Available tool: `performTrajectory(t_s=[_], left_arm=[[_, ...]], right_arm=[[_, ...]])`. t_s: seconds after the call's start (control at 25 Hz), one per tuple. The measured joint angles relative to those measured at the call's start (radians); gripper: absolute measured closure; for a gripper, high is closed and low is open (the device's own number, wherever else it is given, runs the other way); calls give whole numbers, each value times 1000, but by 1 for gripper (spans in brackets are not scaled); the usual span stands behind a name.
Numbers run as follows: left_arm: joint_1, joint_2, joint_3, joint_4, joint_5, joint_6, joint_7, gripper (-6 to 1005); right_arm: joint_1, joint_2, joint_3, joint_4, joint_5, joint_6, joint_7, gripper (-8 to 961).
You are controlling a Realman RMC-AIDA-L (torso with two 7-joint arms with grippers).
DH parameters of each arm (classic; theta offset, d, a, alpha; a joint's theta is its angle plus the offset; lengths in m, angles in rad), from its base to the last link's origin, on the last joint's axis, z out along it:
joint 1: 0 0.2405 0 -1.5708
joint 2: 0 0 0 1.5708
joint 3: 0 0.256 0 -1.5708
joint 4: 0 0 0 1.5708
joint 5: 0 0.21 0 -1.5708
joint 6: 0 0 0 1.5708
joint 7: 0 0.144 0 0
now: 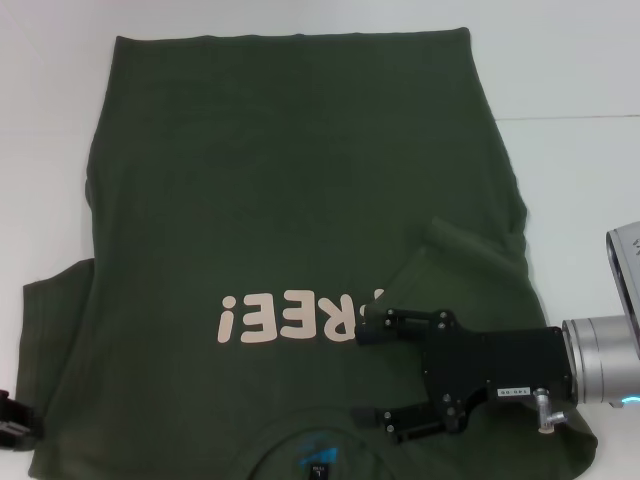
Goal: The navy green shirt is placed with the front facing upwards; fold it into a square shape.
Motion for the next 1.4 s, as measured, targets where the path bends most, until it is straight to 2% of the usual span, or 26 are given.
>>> performTrajectory(t_s=[0.12,0.32,0.76,1.4], left_arm=[[-1,-3,8,5,27,-4,0,667],[4,-7,38,9,43,-25,-11,785],[-10,-8,54,9,45,-23,-12,951],[-9,-8,80,12,40,-29,-10,964]], right_arm=[[1,0,0,0,0,0,0,27],[1,0,0,0,0,-2,1,27],[3,0,0,0,0,2,0,27],[14,0,0,0,0,5,1,27]])
